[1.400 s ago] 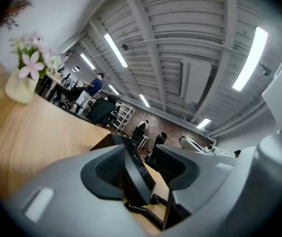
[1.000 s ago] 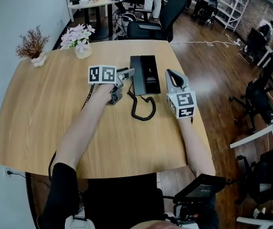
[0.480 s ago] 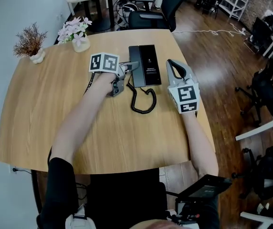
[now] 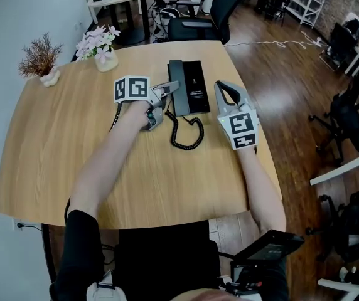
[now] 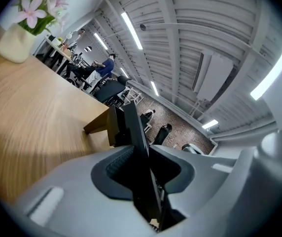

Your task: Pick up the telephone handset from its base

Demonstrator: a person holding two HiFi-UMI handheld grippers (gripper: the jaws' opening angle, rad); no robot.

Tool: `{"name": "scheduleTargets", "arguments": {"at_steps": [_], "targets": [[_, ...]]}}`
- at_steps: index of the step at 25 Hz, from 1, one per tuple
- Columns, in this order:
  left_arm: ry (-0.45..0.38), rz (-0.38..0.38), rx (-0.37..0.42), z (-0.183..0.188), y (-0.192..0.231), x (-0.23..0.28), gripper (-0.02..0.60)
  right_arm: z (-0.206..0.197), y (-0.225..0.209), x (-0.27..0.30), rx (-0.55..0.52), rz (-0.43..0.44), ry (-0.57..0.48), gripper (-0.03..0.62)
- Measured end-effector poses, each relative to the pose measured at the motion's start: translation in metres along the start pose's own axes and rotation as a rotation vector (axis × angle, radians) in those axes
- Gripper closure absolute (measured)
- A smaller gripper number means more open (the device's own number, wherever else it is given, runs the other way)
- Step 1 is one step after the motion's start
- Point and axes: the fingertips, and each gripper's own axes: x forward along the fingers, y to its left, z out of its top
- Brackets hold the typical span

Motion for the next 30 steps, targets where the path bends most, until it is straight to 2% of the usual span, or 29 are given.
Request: {"name": "scheduleTargets", "arguments": {"at_steps": [5,9,15,18,22,27,30], "targets": [[-0.113,-0.162,-0.081,0.008,-0.025,-0.015,0.503,-0.001,-0.001,-0.002,-0.001,0.0,0.005,0.591],[-0.185,-0.32,-0.144,0.017,-0.069,-0.043,0.503,-0.003,0.001,-0.004,-0.004,0.002,0.007,0.591],[-0.324,-0.466,-0.102,0.025,-0.135,-0.119,0.503,0.01,0.005,-0.011,-0.094,-0.005,-0.013,0.591],[-0.378,-0.52,-0.072,0.005,-0.166,-0.162,0.503,0.031,0.004,-0.024,-0.112,-0.031,-0.069,0.591],[-0.485,-0.586,-0.082,-0.03,-0.197,-0.215,0.503,0.075,0.002,-0.067,-0.029,-0.047,-0.169,0.591],[-0.573,-0.609,-0.096,-0.06,-0.217,-0.261,0.505,0.135,0.048,-0.153,0.034,0.022,-0.304,0.591],[-0.6,-0.608,-0.045,-0.066,-0.227,-0.283,0.505,0.162,0.078,-0.203,0.071,0.062,-0.355,0.591]]}}
